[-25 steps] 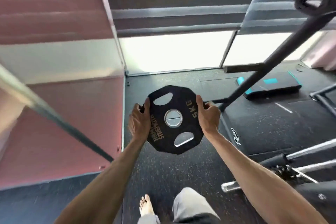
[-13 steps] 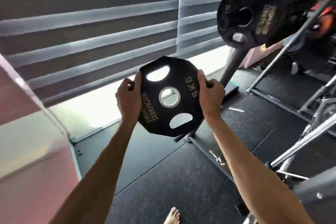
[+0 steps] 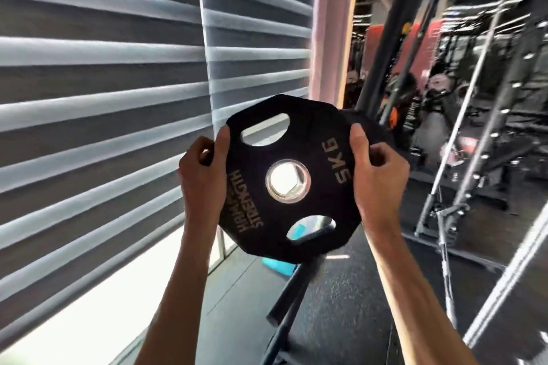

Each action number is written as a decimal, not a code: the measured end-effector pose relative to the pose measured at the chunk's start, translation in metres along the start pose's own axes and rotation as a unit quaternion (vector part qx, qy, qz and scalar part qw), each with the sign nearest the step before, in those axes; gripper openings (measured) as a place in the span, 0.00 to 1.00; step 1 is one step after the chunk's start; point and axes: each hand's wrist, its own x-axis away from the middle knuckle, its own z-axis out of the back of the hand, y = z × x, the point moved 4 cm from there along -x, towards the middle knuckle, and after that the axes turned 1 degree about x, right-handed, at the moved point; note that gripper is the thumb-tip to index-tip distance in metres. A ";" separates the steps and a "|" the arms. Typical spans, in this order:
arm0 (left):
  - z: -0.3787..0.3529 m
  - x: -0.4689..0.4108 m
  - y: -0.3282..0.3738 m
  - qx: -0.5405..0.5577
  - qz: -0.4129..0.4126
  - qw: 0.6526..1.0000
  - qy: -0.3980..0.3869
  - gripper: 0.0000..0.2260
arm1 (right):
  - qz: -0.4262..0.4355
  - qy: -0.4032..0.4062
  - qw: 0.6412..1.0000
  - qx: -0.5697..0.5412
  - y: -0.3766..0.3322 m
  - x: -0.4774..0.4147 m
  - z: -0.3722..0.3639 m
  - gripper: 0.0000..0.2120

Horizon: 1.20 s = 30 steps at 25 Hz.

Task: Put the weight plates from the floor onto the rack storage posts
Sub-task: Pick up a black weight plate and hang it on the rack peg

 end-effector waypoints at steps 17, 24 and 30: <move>-0.099 -0.031 -0.074 0.152 0.014 0.963 -0.221 0.22 | 0.046 0.199 0.972 0.116 0.026 0.034 0.012 0.26; -0.122 -0.030 -0.077 0.198 -0.008 0.949 -0.246 0.18 | 0.069 0.238 0.957 0.153 0.034 0.033 0.015 0.27; -0.141 -0.033 -0.092 0.214 -0.024 0.948 -0.235 0.19 | 0.071 0.237 0.956 0.160 0.054 0.024 0.012 0.26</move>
